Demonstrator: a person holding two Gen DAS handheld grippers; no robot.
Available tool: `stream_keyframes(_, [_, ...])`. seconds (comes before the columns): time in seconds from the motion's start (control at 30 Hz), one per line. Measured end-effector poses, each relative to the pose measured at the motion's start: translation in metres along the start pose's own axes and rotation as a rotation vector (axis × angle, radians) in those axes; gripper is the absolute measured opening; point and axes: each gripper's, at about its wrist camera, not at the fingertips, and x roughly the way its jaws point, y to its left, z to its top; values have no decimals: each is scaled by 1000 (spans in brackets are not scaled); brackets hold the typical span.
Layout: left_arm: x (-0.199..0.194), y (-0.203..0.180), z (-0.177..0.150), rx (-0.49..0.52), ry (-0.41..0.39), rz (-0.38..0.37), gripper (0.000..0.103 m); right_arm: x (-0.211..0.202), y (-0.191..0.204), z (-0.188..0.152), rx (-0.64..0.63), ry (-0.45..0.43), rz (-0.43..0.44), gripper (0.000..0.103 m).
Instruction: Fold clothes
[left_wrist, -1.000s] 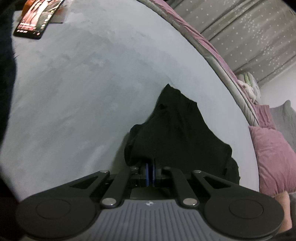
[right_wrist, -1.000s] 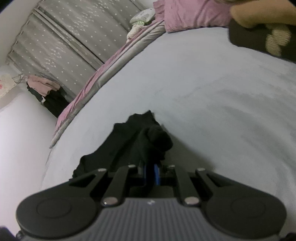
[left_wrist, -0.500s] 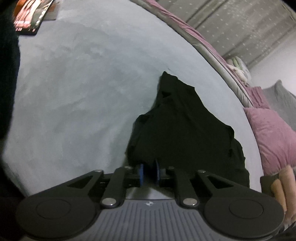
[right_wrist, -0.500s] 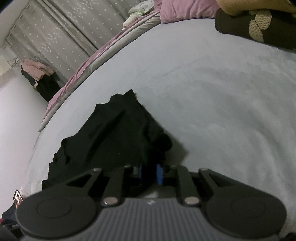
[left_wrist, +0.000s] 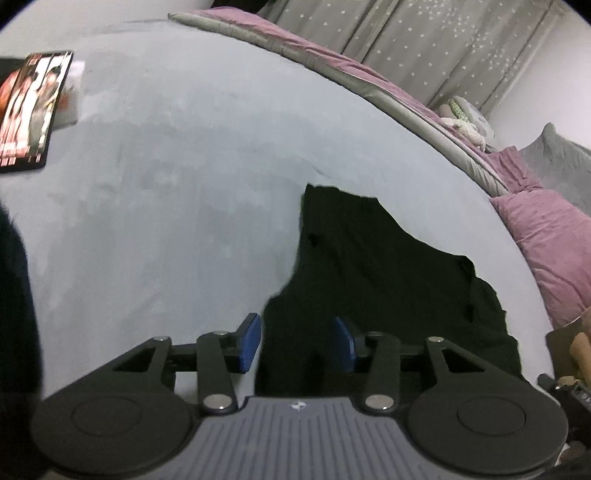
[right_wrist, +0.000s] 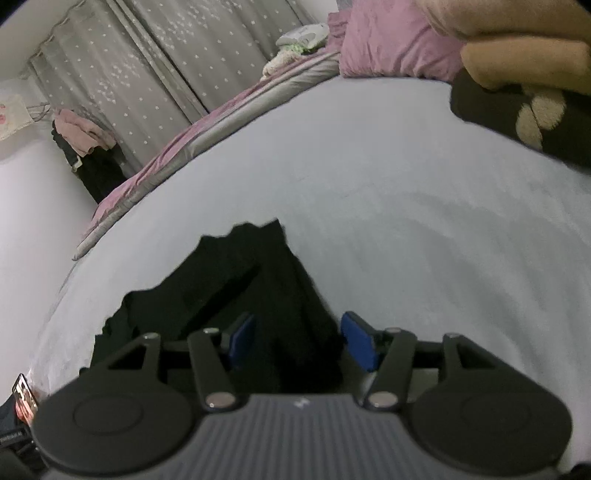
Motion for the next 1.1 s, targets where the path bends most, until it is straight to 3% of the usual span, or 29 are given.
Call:
stream_keyframes(0.2, [19, -9, 31, 61, -7, 1, 43, 16, 13, 16, -42, -7, 12, 57])
stream_keyframes(0.4, [44, -16, 52, 99, -2, -53, 43, 38, 17, 27, -80, -11, 32, 59])
stream_keyframes(0.57, [57, -12, 50, 137, -24, -79, 43, 55, 21, 36, -111, -15, 48, 63])
stream_keyframes(0.7, [61, 1, 54, 71, 23, -112, 43, 64, 21, 39, -128, -6, 70, 64])
stream_keyframes(0.9, [55, 17, 59, 12, 14, -157, 37, 69, 24, 36, -188, 9, 68, 62])
stream_keyframes(1.1, [55, 5, 54, 82, -2, -199, 36, 67, 24, 34, -215, -7, 52, 59])
